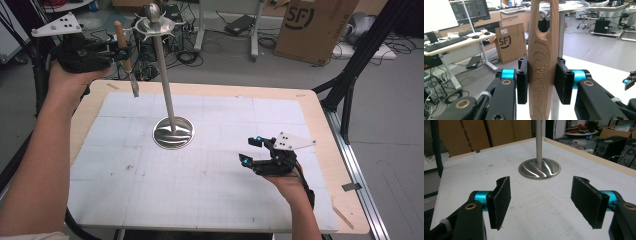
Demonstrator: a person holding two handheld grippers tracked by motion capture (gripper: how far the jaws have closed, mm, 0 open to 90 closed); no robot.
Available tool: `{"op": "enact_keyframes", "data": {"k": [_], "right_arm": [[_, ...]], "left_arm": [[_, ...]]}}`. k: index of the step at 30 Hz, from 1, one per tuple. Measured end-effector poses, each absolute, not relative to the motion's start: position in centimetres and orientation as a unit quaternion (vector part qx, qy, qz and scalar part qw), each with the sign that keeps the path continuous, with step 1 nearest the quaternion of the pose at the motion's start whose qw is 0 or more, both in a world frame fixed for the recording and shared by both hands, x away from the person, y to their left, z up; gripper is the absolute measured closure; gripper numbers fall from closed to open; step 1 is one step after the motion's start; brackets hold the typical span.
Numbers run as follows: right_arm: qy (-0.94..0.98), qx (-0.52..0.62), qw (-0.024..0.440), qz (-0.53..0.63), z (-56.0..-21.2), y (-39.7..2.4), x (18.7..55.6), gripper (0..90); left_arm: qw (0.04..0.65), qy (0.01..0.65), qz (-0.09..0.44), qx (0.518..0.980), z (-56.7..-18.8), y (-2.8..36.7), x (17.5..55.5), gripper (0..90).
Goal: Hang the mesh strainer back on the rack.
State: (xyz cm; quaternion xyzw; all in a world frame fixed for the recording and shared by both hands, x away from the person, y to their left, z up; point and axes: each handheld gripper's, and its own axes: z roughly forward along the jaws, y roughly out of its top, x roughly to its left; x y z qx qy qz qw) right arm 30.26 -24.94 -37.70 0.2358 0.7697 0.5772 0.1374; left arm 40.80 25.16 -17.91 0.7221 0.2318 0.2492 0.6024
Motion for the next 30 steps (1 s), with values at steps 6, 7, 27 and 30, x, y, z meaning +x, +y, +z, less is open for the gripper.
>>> {"op": "enact_keyframes", "data": {"k": [6,7,27,30], "right_arm": [[0.769,0.237,0.137,0.577,-37.7,-25.0,30.2,31.7],[0.769,0.236,0.137,0.578,-37.7,-25.0,30.2,31.7],[0.77,0.235,0.136,0.577,-37.6,-24.9,30.1,31.8],[0.77,0.234,0.137,0.578,-37.6,-24.9,30.1,31.8]], "left_arm": [[0.6,0.225,0.244,0.728,-18.0,24.2,41.0,67.3],[0.597,0.224,0.245,0.73,-18.0,24.1,41.0,67.3],[0.588,0.234,0.244,0.735,-19.1,22.5,41.1,52.6],[0.587,0.233,0.239,0.738,-19.5,22.6,41.0,50.6]]}}
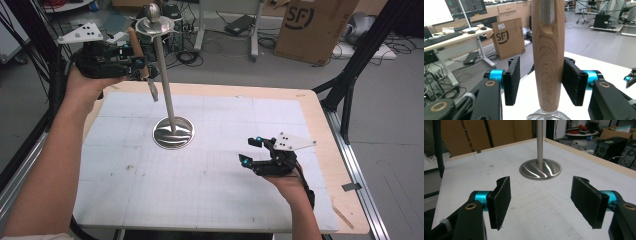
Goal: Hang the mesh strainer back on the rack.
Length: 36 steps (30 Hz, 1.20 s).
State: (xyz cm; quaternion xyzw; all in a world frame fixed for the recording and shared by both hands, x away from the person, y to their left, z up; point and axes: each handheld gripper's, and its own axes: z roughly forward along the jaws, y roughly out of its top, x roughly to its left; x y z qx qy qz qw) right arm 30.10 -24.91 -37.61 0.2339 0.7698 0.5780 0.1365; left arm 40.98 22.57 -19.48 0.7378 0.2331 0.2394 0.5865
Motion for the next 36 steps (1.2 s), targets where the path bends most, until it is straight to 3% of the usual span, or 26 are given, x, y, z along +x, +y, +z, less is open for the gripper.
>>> {"op": "enact_keyframes", "data": {"k": [36], "right_arm": [[0.771,0.229,0.135,0.579,-37.6,-24.6,30.1,31.7]], "left_arm": [[0.61,0.222,0.218,0.729,-22.7,23.7,35.6,27.4]]}}
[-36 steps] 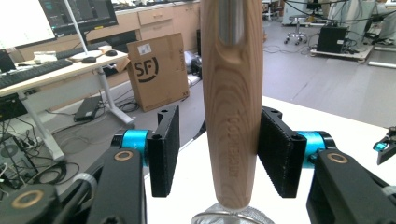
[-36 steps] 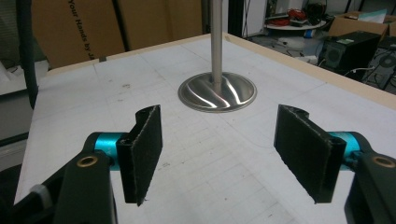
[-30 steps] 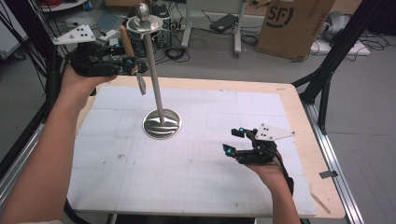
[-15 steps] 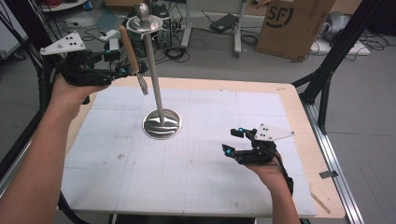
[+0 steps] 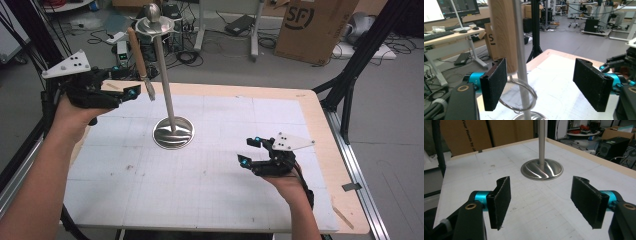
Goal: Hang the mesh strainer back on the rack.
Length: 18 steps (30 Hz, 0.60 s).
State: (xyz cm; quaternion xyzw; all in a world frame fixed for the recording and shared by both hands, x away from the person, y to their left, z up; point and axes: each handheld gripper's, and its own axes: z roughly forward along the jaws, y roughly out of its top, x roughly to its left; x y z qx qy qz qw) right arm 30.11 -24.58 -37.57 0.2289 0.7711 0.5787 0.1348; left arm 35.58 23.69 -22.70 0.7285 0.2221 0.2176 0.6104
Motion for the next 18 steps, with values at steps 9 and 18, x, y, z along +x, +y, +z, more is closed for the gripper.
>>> {"op": "enact_keyframes", "data": {"k": [9,18], "right_arm": [[0.771,0.229,0.135,0.578,-37.6,-24.5,30.1,31.7],[0.772,0.231,0.13,0.577,-37.7,-24.5,30.1,31.7]], "left_arm": [[0.61,0.197,0.197,0.742,-24.1,21.9,34.5,24.3],[0.613,0.188,0.176,0.747,-26.0,20.5,34.1,22.2]]}}
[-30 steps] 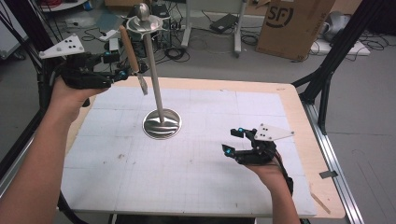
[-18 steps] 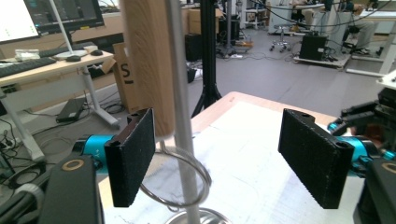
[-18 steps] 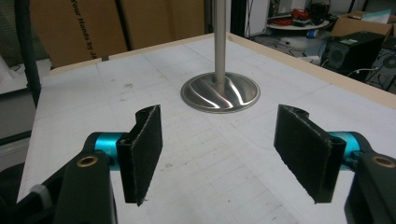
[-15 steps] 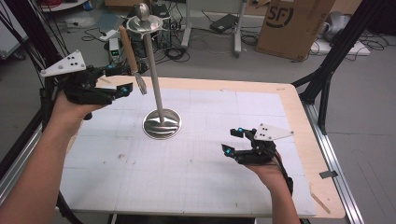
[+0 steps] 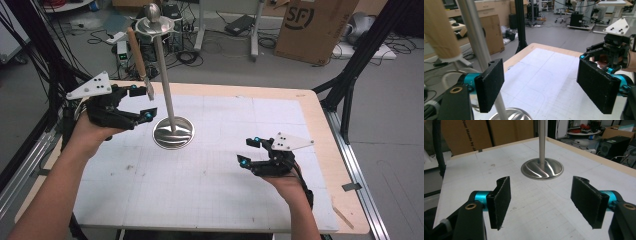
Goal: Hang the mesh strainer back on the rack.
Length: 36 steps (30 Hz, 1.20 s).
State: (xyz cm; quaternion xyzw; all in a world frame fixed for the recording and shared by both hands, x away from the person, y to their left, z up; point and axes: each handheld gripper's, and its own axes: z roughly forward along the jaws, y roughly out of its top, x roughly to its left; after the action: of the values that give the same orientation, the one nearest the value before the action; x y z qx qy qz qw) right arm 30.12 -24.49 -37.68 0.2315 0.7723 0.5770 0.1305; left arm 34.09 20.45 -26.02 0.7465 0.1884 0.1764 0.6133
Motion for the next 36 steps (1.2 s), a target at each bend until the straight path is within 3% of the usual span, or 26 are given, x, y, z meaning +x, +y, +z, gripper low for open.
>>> {"op": "enact_keyframes", "data": {"k": [24,36], "right_arm": [[0.772,0.236,0.13,0.576,-37.9,-24.8,30.2,31.7],[0.775,0.242,0.128,0.57,-38.3,-24.8,30.3,31.6]], "left_arm": [[0.608,0.205,0.155,0.752,-34.4,19.0,31.8,18.6],[0.572,0.216,0.165,0.774,-37.2,18.7,31.3,18.0]]}}
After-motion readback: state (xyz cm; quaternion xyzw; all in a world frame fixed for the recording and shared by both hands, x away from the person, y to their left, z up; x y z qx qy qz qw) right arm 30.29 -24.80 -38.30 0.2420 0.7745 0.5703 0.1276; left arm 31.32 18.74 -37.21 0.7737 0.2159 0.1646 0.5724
